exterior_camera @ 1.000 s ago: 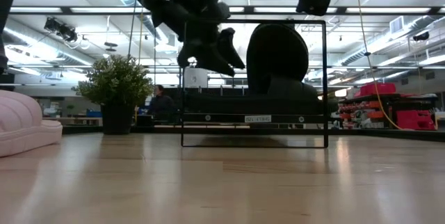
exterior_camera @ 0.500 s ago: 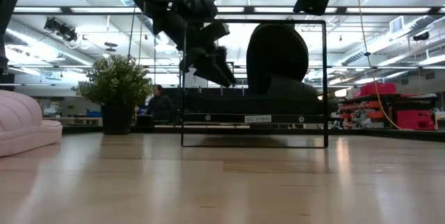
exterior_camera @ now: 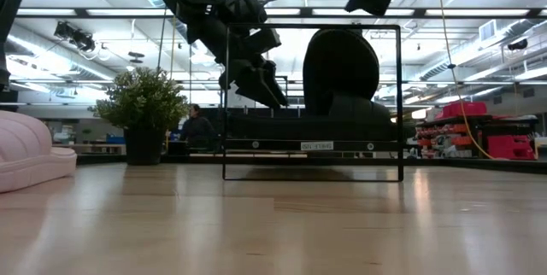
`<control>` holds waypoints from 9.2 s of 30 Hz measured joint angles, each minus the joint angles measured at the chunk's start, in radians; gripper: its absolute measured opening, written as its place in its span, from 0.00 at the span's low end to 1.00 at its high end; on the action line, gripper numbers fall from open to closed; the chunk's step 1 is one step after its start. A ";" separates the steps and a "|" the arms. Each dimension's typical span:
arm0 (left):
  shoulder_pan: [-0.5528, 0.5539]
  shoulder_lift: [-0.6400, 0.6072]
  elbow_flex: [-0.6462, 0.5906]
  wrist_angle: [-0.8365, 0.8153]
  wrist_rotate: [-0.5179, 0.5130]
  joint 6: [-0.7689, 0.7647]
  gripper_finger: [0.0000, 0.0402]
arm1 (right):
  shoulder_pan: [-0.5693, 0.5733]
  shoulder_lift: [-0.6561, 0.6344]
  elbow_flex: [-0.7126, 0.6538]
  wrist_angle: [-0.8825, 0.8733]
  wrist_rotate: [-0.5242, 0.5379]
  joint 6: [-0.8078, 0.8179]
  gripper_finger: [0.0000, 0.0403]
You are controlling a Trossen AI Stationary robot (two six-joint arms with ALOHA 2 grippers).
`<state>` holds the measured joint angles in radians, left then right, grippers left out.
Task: Pick and place slides into the shelf
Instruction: Put the black slipper on the shelf
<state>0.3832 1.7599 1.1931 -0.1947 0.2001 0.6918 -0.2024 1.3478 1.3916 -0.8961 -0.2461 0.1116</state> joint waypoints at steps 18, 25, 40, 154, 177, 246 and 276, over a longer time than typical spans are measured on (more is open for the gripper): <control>0.000 0.000 0.000 -0.002 0.000 -0.001 0.58 | 0.214 0.011 -0.095 0.098 0.398 0.206 0.48; 0.000 0.000 0.000 -0.004 0.000 -0.001 0.58 | 0.225 0.025 -0.095 0.123 0.425 0.456 0.48; 0.001 0.000 0.000 -0.005 -0.001 -0.027 0.57 | 0.290 0.025 -0.095 0.123 0.524 1.101 0.43; 0.039 -0.609 0.000 0.288 0.188 -0.421 0.60 | 0.198 0.028 0.666 0.049 0.453 -0.351 0.02; -0.022 -0.602 0.000 0.398 0.142 -0.470 0.59 | 0.199 0.029 0.666 0.120 0.356 -0.348 0.02; -0.021 -0.613 0.000 0.306 0.139 -0.313 0.22 | 0.205 0.019 0.646 -0.004 0.416 -0.188 0.56; -0.080 -0.508 0.000 -0.053 -0.159 0.187 0.21 | 0.206 -0.104 0.649 -0.259 0.589 -0.068 0.50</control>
<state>0.3032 1.2522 1.1927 -0.2480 0.0413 0.8792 0.0032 1.2434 2.0407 -1.1550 0.3428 0.0441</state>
